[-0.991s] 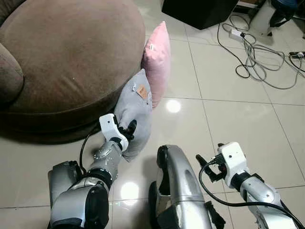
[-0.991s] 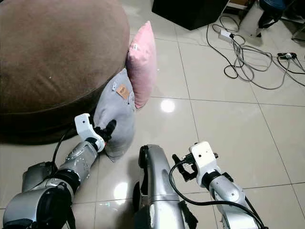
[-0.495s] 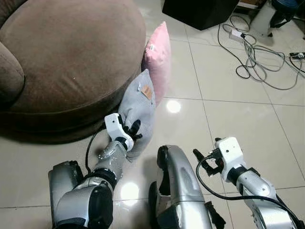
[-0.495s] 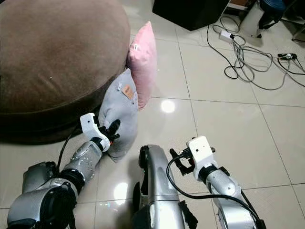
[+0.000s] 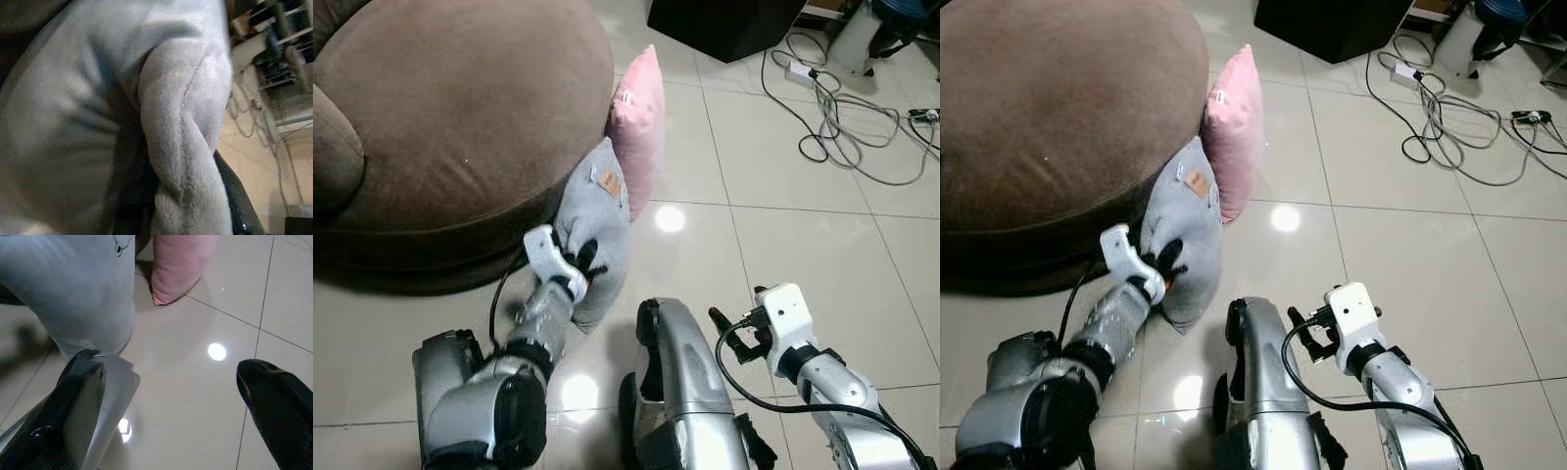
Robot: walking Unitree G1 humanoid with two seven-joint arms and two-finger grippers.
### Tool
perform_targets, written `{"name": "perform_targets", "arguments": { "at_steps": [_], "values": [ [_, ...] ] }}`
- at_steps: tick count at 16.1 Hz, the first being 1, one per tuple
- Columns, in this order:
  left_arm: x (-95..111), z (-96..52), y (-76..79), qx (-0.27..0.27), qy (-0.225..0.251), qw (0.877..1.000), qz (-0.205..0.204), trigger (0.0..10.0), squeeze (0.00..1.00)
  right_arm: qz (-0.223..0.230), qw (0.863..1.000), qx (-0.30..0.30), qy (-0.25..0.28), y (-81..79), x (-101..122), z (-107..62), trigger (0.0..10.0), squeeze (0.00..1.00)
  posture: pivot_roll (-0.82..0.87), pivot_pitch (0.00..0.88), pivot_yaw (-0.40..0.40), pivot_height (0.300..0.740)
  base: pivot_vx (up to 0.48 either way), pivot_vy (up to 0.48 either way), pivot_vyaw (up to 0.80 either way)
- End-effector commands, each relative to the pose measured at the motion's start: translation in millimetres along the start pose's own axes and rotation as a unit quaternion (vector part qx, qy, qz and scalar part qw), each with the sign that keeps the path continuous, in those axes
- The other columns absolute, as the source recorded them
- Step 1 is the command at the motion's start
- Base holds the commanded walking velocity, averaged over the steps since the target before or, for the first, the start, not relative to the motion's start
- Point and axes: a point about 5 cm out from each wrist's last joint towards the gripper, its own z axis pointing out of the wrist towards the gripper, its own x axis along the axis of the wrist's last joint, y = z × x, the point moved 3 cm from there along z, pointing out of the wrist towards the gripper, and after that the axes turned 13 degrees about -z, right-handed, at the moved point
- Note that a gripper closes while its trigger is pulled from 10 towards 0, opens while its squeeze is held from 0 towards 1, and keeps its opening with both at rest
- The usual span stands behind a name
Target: Move the pillow to the sofa from floor
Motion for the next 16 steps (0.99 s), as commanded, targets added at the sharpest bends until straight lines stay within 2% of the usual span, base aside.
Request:
{"name": "perform_targets", "arguments": {
  "at_steps": [1,4,10,11,12,13,15,16],
  "values": [
    [-4,5.2,15.9,-0.028,-0.006,1.0,-0.004,0.0,0.0,0.002,1.0,-0.009,-0.007,1.4,-5,-3.5,10.0,0.0,-0.26,0.225,-0.225,0.487,0.0,0.0,0.0],
    [4,8.6,22.2,-0.036,0.004,0.999,0.004,0.0,0.0,0.006,1.0,-0.008,-0.004,-2.0,-4,0.8,10.0,0.0,-0.24,0.21,-0.209,0.487,0.0,0.0,0.0],
    [28,18.3,56.6,-0.109,0.029,0.992,0.056,0.0,0.0,0.022,1.0,-0.006,0.017,-16.8,6,29.2,10.0,0.0,-0.13,0.147,-0.141,0.487,0.0,0.0,0.0],
    [46,20.9,68.9,-0.132,0.05,0.987,0.076,0.0,0.0,0.025,0.999,-0.002,0.024,-22.3,9,40.4,10.0,0.0,-0.08,0.121,-0.127,0.487,0.0,0.0,0.0],
    [53,21.5,73.2,-0.14,0.059,0.985,0.083,0.0,0.0,0.025,0.999,-0.001,0.026,-24.1,11,44.5,10.0,0.0,-0.08,0.117,-0.126,0.487,0.0,0.0,0.0],
    [70,22.2,82.4,-0.155,0.081,0.98,0.099,0.0,0.0,0.025,0.999,0.003,0.033,-25.6,15,53.9,10.0,0.0,-0.03,0.098,-0.125,0.487,0.0,0.0,0.0],
    [100,21.1,95.8,-0.176,0.117,0.97,0.121,0.0,0.0,0.023,0.998,0.005,0.05,-22.6,28,72.3,10.0,0.0,0.06,0.072,-0.134,0.487,0.0,0.0,0.0],
    [100,21.1,95.8,-0.176,0.117,0.97,0.121,0.0,0.0,0.023,0.998,0.005,0.05,-22.6,28,72.3,10.0,0.0,0.06,0.072,-0.134,0.487,0.0,0.0,0.0]
  ]
}}
